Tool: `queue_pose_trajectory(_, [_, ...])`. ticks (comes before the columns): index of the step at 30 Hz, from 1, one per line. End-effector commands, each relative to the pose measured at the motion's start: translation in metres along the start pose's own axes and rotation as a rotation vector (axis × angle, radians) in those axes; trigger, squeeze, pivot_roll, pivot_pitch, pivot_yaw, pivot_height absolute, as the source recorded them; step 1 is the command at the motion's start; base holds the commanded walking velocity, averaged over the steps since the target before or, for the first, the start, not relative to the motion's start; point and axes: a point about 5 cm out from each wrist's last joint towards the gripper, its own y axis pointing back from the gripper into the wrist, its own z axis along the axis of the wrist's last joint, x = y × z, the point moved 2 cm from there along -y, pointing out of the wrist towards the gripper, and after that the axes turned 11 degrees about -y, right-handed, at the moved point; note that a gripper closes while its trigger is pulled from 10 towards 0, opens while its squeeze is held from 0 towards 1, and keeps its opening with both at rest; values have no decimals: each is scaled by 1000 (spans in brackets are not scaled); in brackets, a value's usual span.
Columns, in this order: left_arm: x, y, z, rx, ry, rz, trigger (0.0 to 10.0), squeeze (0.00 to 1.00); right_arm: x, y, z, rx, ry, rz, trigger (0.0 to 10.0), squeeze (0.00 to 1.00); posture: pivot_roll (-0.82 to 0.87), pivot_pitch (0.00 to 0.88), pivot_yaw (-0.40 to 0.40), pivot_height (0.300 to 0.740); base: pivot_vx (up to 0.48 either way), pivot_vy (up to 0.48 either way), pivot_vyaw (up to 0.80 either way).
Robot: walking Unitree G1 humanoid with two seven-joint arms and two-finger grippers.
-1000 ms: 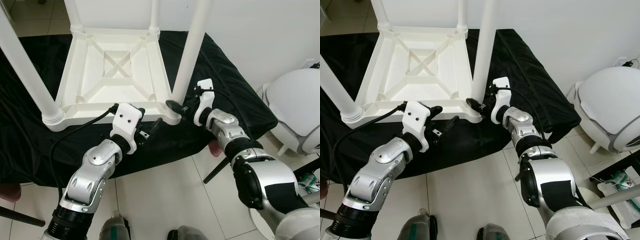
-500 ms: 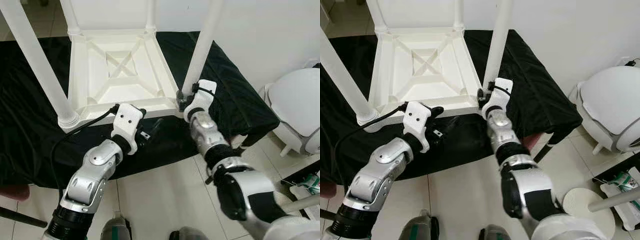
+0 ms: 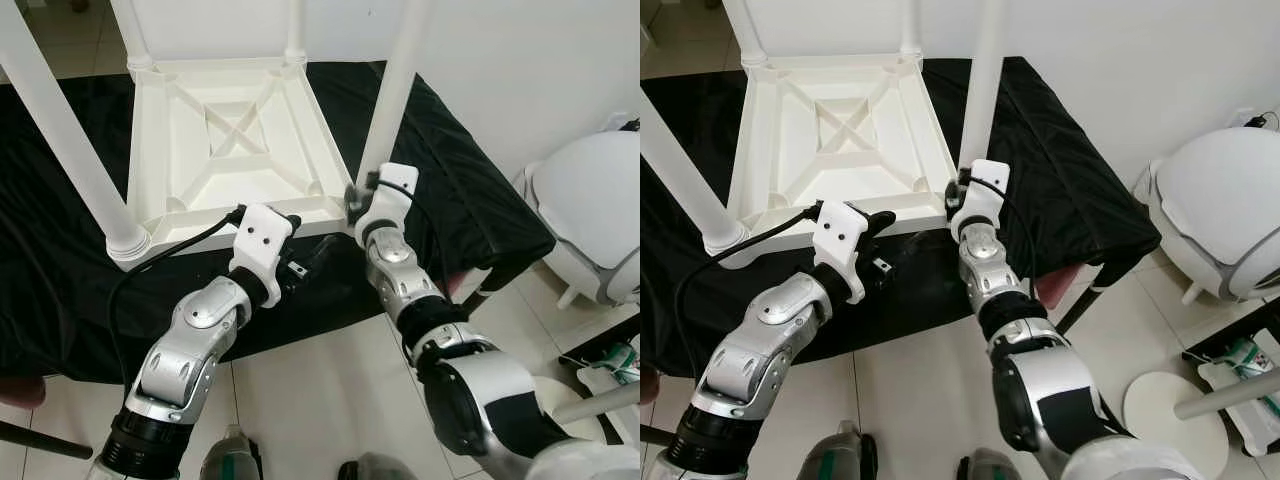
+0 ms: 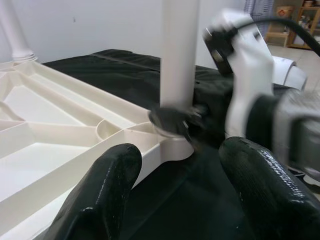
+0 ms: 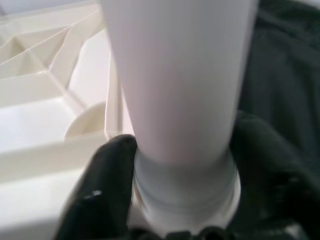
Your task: Building children table
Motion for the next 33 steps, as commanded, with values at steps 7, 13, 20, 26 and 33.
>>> queue_pose_trajectory(7, [-3, -2, -2, 8, 8, -9, 10000, 0, -9, 10, -5, 23, -39, 254, 10000, 1000, 13, 8, -36, 740, 0, 0, 0])
queue_pose_trajectory(13, [-2, -3, -2, 4, 7, -11, 10000, 0, -31, 12, 1, 62, 78, 434, 10000, 0, 8, 0, -35, 740, 0, 0, 0])
queue_pose_trajectory(20, [-1, -5, 0, -5, 2, -12, 10000, 0, -47, 3, 26, 46, 96, 440, 10000, 0, 19, 0, -37, 740, 0, 0, 0])
queue_pose_trajectory(26, [2, -4, 0, -3, -3, 0, 10000, 0, -42, -3, 40, 31, 88, 471, 10000, 0, 40, 0, -42, 740, 0, 0, 0])
queue_pose_trajectory(33, [4, -3, 1, -3, -8, 8, 10000, 0, -27, -8, 40, 91, 101, 541, 10000, 0, 51, 0, -40, 740, 0, 0, 0])
